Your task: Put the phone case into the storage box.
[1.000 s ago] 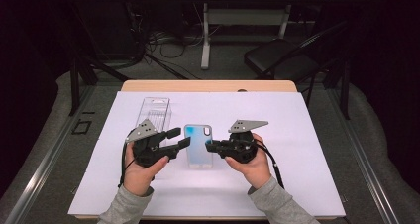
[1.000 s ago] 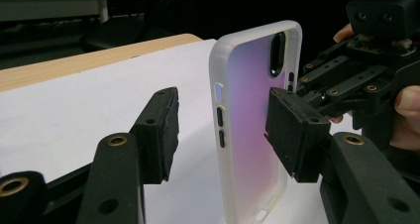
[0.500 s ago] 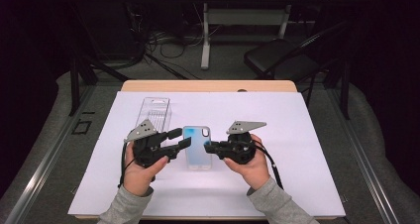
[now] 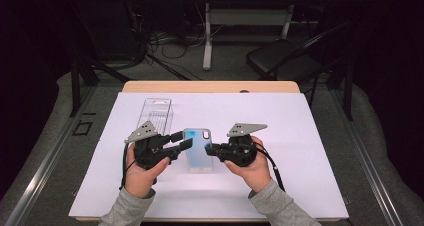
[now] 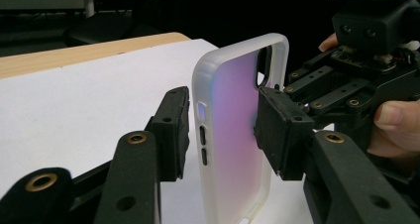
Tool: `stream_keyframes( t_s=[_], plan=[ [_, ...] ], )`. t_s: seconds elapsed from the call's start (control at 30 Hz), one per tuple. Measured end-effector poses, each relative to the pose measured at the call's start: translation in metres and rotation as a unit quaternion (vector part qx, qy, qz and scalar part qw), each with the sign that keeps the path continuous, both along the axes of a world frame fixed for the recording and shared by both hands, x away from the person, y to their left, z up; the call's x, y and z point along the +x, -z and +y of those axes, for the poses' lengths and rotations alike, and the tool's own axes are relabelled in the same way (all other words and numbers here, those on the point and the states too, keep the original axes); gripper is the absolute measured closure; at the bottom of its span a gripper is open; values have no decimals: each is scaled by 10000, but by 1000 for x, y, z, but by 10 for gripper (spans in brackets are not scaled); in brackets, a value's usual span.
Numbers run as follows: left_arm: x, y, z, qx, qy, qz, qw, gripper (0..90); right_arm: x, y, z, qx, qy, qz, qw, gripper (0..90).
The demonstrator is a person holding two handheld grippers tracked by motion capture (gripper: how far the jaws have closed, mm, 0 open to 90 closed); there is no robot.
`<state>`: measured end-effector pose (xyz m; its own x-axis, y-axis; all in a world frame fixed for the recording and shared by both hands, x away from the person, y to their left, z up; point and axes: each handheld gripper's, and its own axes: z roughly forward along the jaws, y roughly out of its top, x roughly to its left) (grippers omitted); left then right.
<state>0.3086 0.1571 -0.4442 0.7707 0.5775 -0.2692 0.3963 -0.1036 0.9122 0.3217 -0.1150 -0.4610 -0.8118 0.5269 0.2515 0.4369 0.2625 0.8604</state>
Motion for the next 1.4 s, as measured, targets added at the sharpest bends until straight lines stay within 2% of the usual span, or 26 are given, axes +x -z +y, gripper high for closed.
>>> stream_keyframes(
  t_s=[0.43,1.4],
  plan=[
    [2,3,5,-191,-65,142,9997,662,-2,1,3,-22,-54,-32,10000,821],
    [0,1,8,-71,-152,147,9998,770,-2,4,7,-87,-143,8,9999,821]
  ],
)
